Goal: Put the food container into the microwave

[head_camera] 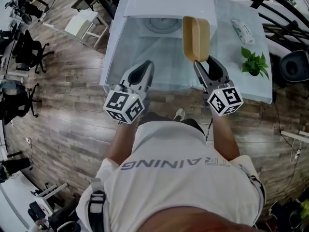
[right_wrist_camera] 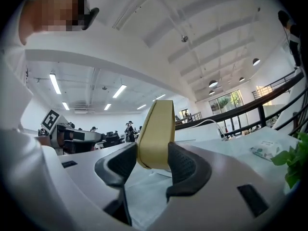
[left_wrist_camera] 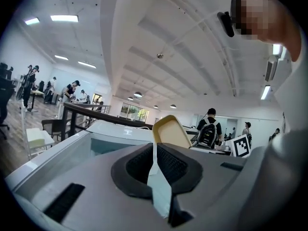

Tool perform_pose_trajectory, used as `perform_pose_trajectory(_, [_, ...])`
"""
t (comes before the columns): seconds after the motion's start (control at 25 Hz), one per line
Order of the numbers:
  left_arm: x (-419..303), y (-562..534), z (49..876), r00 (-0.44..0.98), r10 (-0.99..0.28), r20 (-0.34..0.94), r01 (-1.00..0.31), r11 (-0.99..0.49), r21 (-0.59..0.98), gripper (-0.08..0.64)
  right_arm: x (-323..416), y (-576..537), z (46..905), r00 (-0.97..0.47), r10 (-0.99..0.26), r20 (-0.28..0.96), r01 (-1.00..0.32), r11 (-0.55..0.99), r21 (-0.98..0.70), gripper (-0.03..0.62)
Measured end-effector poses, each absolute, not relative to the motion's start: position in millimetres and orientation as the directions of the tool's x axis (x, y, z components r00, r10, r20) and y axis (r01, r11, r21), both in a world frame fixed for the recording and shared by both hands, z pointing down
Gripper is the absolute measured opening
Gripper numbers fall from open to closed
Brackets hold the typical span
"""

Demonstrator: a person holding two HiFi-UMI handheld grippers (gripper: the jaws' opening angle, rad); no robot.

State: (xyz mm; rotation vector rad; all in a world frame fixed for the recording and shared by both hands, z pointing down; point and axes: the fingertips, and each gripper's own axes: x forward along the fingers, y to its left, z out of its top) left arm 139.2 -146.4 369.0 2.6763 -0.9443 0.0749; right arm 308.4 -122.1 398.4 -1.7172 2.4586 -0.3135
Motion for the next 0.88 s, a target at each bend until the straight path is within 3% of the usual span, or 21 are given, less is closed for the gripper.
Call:
perform_pose_trajectory(0.6, [128,-164,392,0.699,-0.692,0.183,-0.711,-0.643,0.286,0.051,255,-160,473,-0.592,-0.793,0.146,-0.766,0.498,-0.406,0.218])
perform_pose_trajectory(0.88, [116,-179,403,0.677,-0.713,0.182,-0.729,-0.617,0.296,0.051,238,-197,527,-0.654,-0.746,0.123,-0.609,0.423,-0.670,0.218])
